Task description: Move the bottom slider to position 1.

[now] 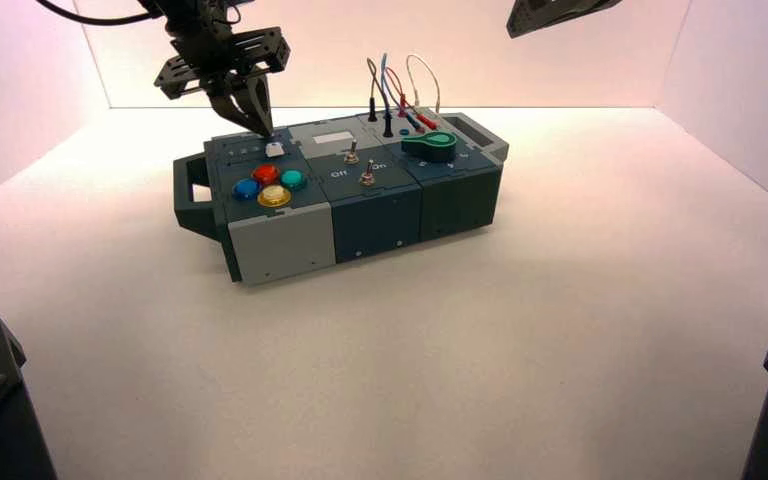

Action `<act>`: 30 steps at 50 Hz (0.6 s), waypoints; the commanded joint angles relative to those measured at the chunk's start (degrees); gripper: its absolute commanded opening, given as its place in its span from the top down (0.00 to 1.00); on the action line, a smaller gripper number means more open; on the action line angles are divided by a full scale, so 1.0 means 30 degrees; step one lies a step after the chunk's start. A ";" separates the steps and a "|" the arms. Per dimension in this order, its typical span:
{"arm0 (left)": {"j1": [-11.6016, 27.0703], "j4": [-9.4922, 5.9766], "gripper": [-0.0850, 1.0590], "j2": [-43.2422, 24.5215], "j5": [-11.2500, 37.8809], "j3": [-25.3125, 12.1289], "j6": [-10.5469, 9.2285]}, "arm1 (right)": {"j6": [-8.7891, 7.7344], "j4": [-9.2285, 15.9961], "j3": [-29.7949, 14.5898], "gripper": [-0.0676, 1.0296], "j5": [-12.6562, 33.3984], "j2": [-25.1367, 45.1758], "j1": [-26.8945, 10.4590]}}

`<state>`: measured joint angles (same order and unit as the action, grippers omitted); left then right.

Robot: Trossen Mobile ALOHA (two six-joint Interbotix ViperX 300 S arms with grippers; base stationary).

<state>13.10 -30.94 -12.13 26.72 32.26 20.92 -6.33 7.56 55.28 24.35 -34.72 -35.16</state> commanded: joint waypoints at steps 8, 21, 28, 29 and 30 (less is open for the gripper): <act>-0.0146 0.0088 0.95 0.0791 0.0000 -0.0146 0.0088 | -0.1582 0.1406 -0.0674 0.96 0.0146 0.0322 -0.0059; -0.0937 0.0176 0.95 0.0908 0.0000 0.0029 0.0117 | -0.1729 0.1523 -0.0820 0.96 0.0469 0.0967 0.0088; -0.1143 0.0176 0.95 0.1084 0.0117 0.0088 0.0176 | -0.1758 0.1523 -0.0820 0.96 0.0322 0.1113 0.0088; -0.1113 0.0117 0.95 0.1113 0.0205 0.0059 0.0146 | -0.1729 0.1523 -0.0820 0.96 0.0322 0.1113 0.0088; -0.1084 0.0059 0.95 0.1172 0.0352 0.0000 0.0146 | -0.1758 0.1494 -0.0820 0.96 0.0293 0.1143 0.0088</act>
<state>10.46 -30.32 -11.25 27.16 33.13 21.27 -11.25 11.87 54.76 25.93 -31.29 -34.98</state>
